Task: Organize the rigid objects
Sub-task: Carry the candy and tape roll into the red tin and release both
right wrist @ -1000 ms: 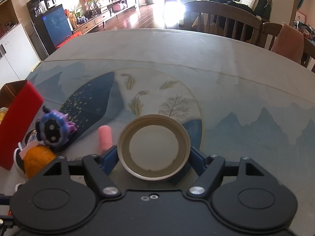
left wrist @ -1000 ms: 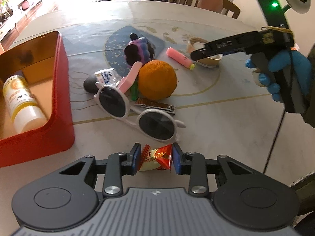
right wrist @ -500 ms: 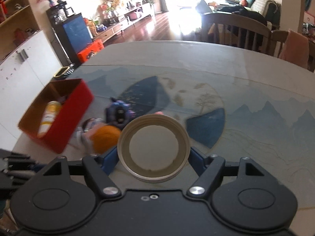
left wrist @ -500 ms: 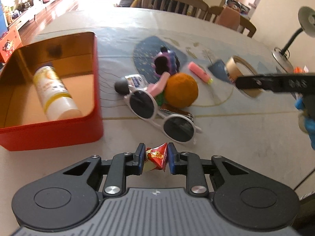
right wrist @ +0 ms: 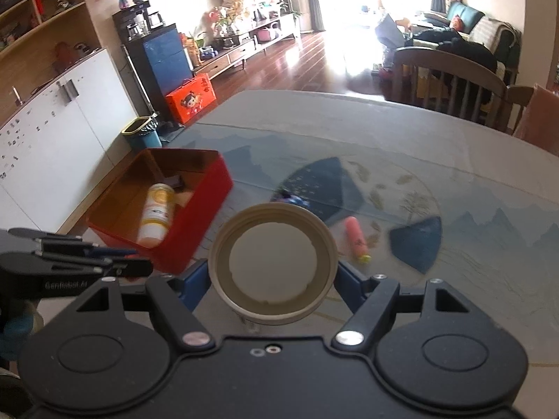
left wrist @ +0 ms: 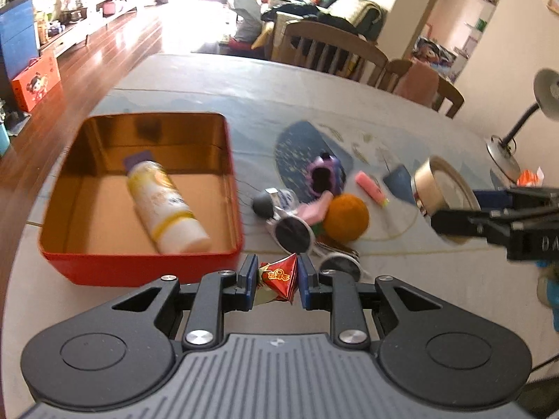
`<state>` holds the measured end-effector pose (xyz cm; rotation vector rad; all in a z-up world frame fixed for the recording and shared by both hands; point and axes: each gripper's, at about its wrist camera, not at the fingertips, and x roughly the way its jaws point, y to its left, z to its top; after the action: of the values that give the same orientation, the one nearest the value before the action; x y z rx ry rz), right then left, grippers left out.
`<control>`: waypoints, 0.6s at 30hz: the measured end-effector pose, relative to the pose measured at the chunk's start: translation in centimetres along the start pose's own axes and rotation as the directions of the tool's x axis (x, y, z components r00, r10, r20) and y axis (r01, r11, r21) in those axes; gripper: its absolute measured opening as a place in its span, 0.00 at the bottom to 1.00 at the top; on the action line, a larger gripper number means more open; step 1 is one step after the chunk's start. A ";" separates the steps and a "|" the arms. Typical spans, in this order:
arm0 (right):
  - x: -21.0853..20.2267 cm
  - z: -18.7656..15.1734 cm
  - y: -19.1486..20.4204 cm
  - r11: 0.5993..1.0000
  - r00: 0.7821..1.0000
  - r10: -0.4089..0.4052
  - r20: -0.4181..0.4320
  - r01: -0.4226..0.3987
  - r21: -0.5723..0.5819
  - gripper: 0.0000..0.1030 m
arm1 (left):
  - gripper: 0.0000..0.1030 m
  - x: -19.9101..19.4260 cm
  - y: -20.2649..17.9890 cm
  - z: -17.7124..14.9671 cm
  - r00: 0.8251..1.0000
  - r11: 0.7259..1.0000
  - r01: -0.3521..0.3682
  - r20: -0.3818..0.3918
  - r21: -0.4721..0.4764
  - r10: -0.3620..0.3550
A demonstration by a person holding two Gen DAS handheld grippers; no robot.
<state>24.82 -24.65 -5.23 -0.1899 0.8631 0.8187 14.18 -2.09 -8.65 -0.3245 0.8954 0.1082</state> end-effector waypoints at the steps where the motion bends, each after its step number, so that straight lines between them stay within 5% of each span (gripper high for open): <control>1: 0.0 0.2 0.6 1.000 1.000 0.004 0.002 -0.004 -0.005 0.73 | 0.22 -0.3 0.4 0.3 1.000 1.000 -0.003 0.006 -0.005 0.003; 18: 3.6 4.7 9.2 0.997 0.999 0.033 0.017 -0.032 -0.067 0.73 | 0.22 -1.8 9.4 2.8 0.998 0.998 -0.044 0.037 -0.052 0.046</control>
<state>22.44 -14.13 -3.31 -0.2270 0.8242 0.8786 13.09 7.75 -7.80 -0.3487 0.8630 0.1790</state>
